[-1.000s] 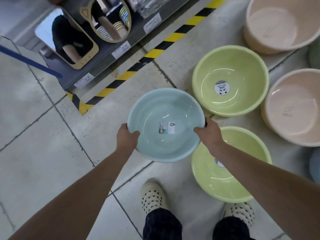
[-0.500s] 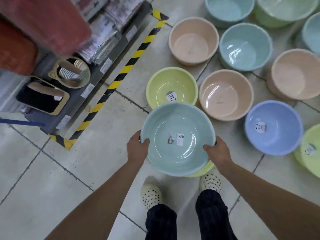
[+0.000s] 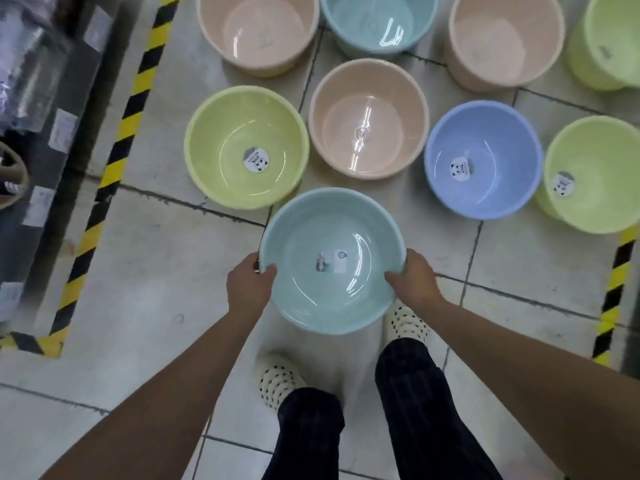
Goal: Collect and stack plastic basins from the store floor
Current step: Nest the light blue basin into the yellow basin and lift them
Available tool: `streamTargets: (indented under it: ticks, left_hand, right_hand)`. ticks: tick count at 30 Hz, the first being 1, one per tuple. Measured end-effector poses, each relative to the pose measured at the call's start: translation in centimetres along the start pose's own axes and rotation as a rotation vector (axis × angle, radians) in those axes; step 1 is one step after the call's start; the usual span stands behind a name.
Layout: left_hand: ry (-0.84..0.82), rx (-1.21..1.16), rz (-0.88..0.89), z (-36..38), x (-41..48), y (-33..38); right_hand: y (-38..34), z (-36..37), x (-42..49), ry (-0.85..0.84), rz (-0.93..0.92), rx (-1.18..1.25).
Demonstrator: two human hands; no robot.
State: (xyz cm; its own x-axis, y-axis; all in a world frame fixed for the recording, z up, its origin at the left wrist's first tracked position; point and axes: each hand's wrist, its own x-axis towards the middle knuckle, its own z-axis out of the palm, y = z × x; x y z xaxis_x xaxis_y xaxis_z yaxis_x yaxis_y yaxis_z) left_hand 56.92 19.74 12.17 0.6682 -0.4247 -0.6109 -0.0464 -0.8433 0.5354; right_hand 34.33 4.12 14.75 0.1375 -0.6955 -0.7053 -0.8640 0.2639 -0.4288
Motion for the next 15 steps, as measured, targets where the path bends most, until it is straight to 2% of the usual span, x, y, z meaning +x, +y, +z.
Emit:
streamTargets:
  ticks: [5,15]
  left_hand:
    - [-0.008,0.087,-0.027,3.4,2.0,-2.5]
    - [0.002,0.104,-0.031,7.0,4.3,-5.9]
  right_hand:
    - [2.7,2.1,3.0,-0.027,-0.007,-0.022]
    - [7.2,6.3,6.3,-0.022,0.034,-0.144]
